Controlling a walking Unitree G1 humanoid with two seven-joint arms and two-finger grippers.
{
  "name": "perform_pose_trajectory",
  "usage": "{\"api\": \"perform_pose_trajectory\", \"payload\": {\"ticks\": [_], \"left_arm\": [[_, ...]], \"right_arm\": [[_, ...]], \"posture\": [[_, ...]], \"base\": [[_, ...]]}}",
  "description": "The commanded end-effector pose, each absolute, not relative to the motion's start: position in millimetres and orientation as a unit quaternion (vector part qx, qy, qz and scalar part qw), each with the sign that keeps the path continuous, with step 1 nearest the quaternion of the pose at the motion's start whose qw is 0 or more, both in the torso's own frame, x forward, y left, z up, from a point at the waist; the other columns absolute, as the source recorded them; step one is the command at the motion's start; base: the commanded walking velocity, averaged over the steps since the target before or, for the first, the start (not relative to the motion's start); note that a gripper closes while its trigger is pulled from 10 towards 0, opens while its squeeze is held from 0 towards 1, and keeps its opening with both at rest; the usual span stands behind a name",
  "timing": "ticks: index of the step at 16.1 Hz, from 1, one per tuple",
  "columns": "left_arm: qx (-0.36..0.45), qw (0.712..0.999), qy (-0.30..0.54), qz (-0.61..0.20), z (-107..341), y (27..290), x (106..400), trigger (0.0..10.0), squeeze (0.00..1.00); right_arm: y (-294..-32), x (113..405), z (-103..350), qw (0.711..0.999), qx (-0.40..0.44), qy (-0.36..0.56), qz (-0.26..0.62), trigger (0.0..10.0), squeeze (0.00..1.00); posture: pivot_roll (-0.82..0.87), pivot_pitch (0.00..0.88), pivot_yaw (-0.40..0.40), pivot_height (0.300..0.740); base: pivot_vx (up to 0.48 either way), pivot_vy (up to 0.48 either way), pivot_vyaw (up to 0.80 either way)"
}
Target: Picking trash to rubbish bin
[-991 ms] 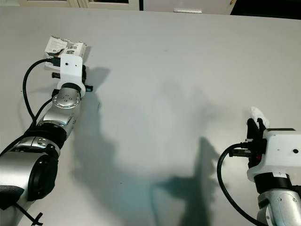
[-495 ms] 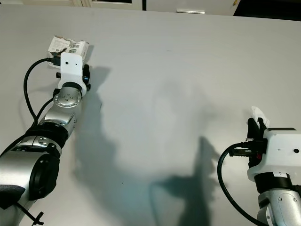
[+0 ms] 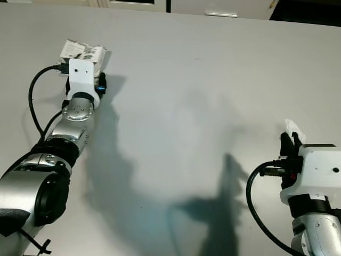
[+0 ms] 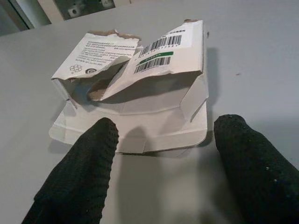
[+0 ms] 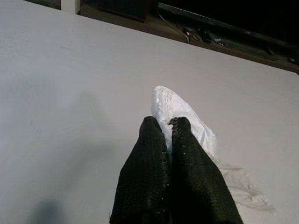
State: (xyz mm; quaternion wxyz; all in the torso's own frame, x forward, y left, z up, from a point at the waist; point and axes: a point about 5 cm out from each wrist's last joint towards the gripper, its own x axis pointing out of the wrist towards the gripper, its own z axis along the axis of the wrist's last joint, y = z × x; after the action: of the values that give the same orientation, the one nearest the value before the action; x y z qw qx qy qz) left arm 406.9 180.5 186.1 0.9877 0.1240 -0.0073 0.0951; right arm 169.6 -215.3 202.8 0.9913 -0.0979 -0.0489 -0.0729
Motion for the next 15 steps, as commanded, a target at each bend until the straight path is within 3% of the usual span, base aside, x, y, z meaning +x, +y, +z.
{"api": "perform_pose_trajectory", "payload": {"ticks": [1, 6, 7, 15], "left_arm": [[0.127, 0.976, 0.162, 0.071, 105, 177, 381, 10.0, 1.0], [0.135, 0.974, 0.171, 0.057, 102, 171, 380, 10.0, 1.0], [0.132, 0.975, 0.174, 0.039, 101, 165, 381, 10.0, 0.0], [0.103, 0.978, 0.174, -0.044, 102, 126, 382, 10.0, 0.0]], "right_arm": [[-219, 167, 203, 0.99, -0.101, -0.045, -0.083, 0.0, 0.0], [-219, 168, 203, 0.99, -0.101, -0.046, -0.083, 0.0, 0.0], [-220, 168, 204, 0.99, -0.102, -0.047, -0.085, 0.0, 0.0], [-220, 167, 206, 0.99, -0.103, -0.05, -0.088, 0.0, 0.0]], "posture": [[-0.19, 0.347, -0.101, 0.74], [-0.2, 0.347, -0.101, 0.74], [-0.2, 0.349, -0.099, 0.74], [-0.21, 0.35, -0.094, 0.74]], "base": [[0.0, 0.0, 0.0], [0.0, 0.0, 0.0], [0.0, 0.0, 0.0], [0.0, 0.0, 0.0]]}}
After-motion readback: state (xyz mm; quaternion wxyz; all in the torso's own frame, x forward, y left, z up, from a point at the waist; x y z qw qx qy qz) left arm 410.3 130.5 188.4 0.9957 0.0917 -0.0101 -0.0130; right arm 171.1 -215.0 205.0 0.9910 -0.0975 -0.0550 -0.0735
